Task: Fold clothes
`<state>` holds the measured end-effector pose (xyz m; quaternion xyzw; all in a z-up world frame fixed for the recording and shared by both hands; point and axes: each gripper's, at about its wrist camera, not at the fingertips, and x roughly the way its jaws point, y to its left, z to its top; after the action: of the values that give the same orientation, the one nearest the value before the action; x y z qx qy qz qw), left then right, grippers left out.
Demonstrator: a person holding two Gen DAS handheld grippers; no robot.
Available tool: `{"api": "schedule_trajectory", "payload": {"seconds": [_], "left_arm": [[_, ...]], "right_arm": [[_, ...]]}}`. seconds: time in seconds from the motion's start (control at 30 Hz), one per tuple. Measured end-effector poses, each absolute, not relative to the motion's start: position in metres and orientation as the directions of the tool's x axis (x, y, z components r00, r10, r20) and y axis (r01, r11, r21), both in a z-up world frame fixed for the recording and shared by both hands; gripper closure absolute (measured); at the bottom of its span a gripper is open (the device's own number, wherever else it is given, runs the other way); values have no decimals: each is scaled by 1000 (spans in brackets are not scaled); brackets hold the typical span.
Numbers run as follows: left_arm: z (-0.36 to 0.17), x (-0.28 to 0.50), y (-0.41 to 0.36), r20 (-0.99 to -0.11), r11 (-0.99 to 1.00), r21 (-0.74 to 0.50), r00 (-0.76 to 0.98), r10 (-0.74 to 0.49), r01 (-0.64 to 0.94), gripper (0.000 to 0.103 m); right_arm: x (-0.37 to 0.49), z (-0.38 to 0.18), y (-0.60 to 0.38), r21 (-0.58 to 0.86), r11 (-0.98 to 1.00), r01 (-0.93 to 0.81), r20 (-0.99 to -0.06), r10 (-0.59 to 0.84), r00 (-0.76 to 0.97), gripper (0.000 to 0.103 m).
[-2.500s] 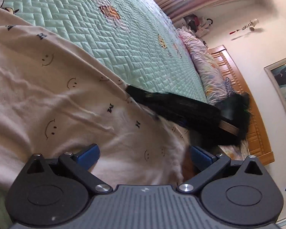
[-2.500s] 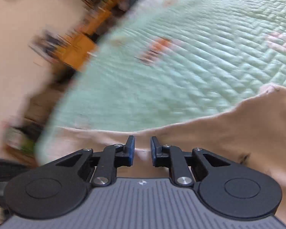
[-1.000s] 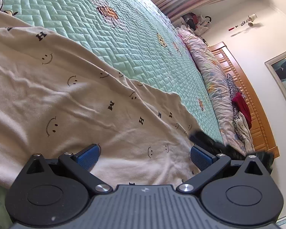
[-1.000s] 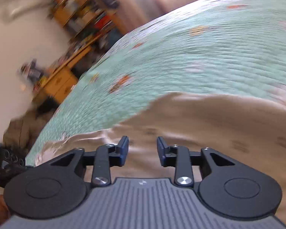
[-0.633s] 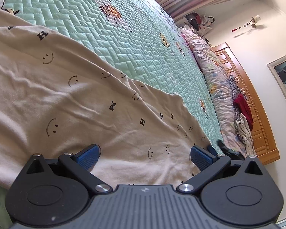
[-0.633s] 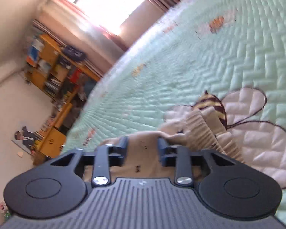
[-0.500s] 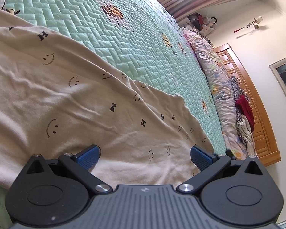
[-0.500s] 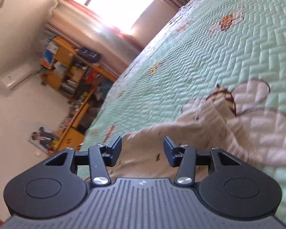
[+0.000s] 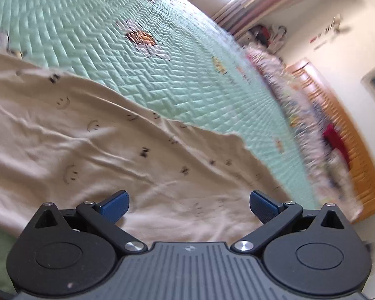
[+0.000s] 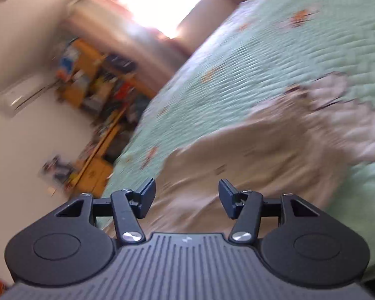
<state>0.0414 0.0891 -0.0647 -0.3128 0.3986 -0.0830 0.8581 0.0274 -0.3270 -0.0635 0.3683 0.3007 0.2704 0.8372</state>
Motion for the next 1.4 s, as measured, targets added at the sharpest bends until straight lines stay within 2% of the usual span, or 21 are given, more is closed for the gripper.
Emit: {"api": "schedule_trajectory", "payload": {"seconds": [0.1,0.2,0.33,0.47,0.57,0.63,0.7,0.73,0.8,0.9,1.03,1.13,1.27,1.4], "left_arm": [[-56,34,86,-657,842,-529,679,-327,-107,1],[-47,33,79,-703,913,-394,675,-222,-111,1],[-57,42,75,-777,947,-291,610,-153,-133,1],[-62,46,61,-801,979,-183,591,-93,-94,1],[-66,45,55,-806,986,-141,589,-64,-86,1],[-66,44,53,-804,987,-137,592,-62,-83,1],[-67,42,54,-802,987,-140,593,-66,-80,1],[-67,42,55,-802,986,-143,594,-68,-80,1],[-66,43,53,-803,987,-143,592,-68,-80,1],[-66,44,54,-804,986,-147,590,-73,-78,1],[-65,45,57,-808,984,-160,583,-85,-78,1],[-65,46,58,-811,984,-166,578,-95,-71,1],[-65,47,58,-814,983,-166,573,-95,-73,1],[-66,48,57,-817,985,-158,570,-88,-75,1]], "right_arm": [[23,-60,-299,744,606,-283,-348,712,610,41],[22,-48,-264,618,704,-349,-446,680,582,33],[20,-34,-223,436,787,-437,-531,617,581,33],[12,-29,-196,249,833,-493,-578,537,614,33],[15,-42,-196,187,864,-467,-635,469,613,35],[18,-51,-205,198,882,-427,-666,441,602,52],[20,-49,-220,276,880,-387,-649,467,601,79],[22,-46,-227,322,871,-370,-630,489,603,82],[28,-38,-235,358,866,-348,-599,499,626,82],[43,-32,-235,314,886,-341,-601,463,651,81],[79,-55,-232,241,923,-300,-663,382,644,81],[92,-59,-241,298,920,-254,-643,391,659,83],[98,-43,-247,342,913,-220,-599,393,697,79],[110,-43,-250,299,932,-204,-608,351,713,68]]}}
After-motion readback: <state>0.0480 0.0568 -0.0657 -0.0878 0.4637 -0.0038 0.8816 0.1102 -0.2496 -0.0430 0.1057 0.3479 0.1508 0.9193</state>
